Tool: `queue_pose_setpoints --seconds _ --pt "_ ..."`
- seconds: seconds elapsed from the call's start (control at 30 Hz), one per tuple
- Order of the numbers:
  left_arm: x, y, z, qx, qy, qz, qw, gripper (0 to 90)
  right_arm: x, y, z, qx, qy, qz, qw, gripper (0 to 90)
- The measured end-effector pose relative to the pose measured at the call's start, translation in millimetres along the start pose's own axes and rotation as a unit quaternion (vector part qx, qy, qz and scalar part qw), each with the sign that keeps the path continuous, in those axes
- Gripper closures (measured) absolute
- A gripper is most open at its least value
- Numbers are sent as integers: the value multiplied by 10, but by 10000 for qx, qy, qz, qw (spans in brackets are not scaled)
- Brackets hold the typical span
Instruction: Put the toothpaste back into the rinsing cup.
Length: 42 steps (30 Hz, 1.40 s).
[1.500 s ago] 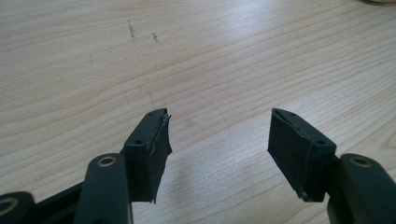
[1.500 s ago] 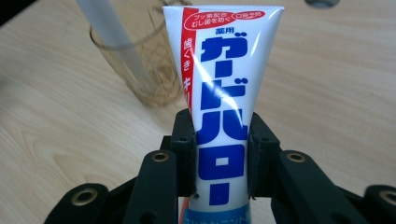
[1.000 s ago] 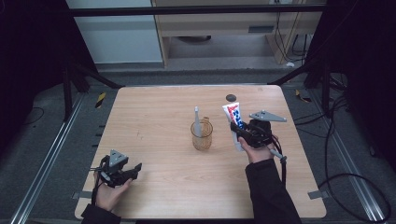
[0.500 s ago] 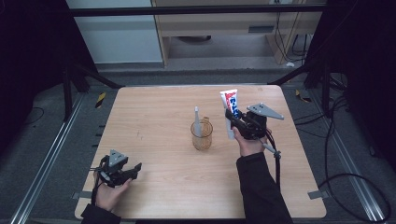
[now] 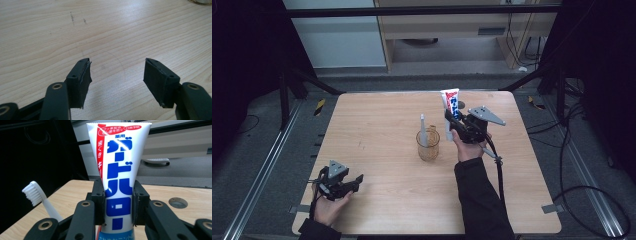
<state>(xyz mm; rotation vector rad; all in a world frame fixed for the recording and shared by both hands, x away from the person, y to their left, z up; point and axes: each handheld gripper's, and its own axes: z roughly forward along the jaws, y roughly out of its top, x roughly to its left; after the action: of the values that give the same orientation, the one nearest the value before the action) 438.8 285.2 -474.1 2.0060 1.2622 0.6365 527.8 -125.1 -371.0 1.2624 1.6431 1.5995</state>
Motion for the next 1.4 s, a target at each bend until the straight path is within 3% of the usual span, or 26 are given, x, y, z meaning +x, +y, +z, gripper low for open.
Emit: queue_pose_setpoints --seconds 0.9,1.4 --pt "1 7 9 -13 -12 7 10000 374 97 -117 383 -258 62 188 9995 699" --pt "-30 85 87 -40 -132 98 9999 374 166 -220 539 -294 92 121 9995 698"
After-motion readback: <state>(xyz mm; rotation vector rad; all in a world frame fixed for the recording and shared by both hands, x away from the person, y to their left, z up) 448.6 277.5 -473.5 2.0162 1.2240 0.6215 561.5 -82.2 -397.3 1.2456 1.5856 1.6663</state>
